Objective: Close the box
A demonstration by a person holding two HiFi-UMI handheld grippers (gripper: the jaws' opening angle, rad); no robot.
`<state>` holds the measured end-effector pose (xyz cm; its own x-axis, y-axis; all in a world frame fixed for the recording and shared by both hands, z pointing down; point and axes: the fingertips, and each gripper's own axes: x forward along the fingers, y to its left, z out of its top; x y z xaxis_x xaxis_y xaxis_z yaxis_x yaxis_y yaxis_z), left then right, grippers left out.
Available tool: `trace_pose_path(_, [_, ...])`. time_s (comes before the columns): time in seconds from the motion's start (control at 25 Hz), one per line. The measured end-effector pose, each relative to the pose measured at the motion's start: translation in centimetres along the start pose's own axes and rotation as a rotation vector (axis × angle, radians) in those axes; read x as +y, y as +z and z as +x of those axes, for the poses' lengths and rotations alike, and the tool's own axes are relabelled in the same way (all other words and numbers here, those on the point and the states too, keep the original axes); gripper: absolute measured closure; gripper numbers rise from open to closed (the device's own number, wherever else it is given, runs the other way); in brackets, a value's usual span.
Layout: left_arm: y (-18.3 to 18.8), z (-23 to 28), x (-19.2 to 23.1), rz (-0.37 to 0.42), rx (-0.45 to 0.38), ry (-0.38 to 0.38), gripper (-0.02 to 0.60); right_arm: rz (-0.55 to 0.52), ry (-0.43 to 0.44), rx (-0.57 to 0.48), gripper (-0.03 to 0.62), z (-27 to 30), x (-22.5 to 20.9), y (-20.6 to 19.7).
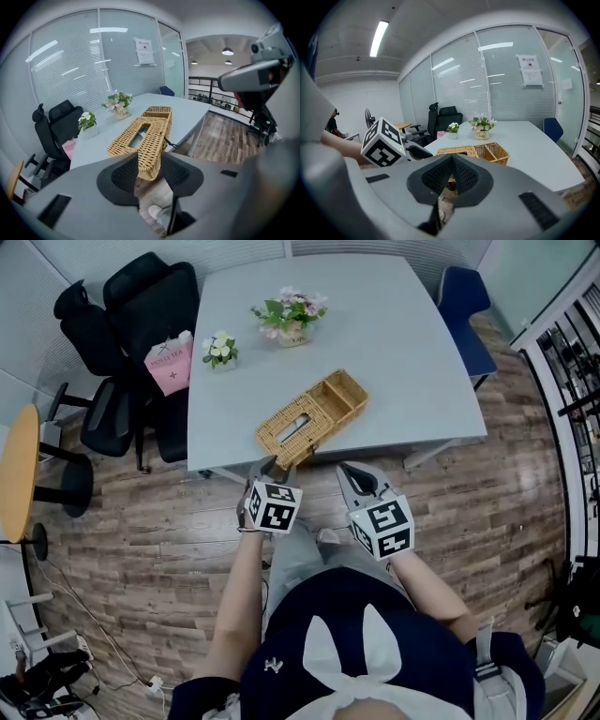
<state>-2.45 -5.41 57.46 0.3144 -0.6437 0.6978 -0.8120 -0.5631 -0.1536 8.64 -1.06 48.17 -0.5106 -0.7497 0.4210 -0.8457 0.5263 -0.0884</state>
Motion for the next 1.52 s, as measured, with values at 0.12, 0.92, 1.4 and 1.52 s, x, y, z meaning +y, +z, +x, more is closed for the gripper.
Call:
trace_pose_path(0.12, [1.1, -1.6, -0.3, -0.074, -0.067, -0.009, 0.429, -0.004, 0.006, -0.011, 0.589, -0.3, 0.4, 0.2])
trace_pose_path(0.92, [5.3, -9.4, -0.9, -0.291, -0.308, 0.079, 0.549, -0.013, 0.073, -0.1, 0.591, -0.5, 3.4, 3.1])
trace_pose_path(1.4, [5.4, -9.8, -2.2, -0.262, -0.312, 0.053, 0.549, -0.019, 0.077, -0.09, 0.591, -0.7, 3.2, 2.8])
trace_pose_path(1.52, [5.4, -9.9, -2.4, -0.261, -0.308, 0.045, 0.549, -0.018, 0.079, -0.085, 0.591, -0.8, 3.3, 2.6])
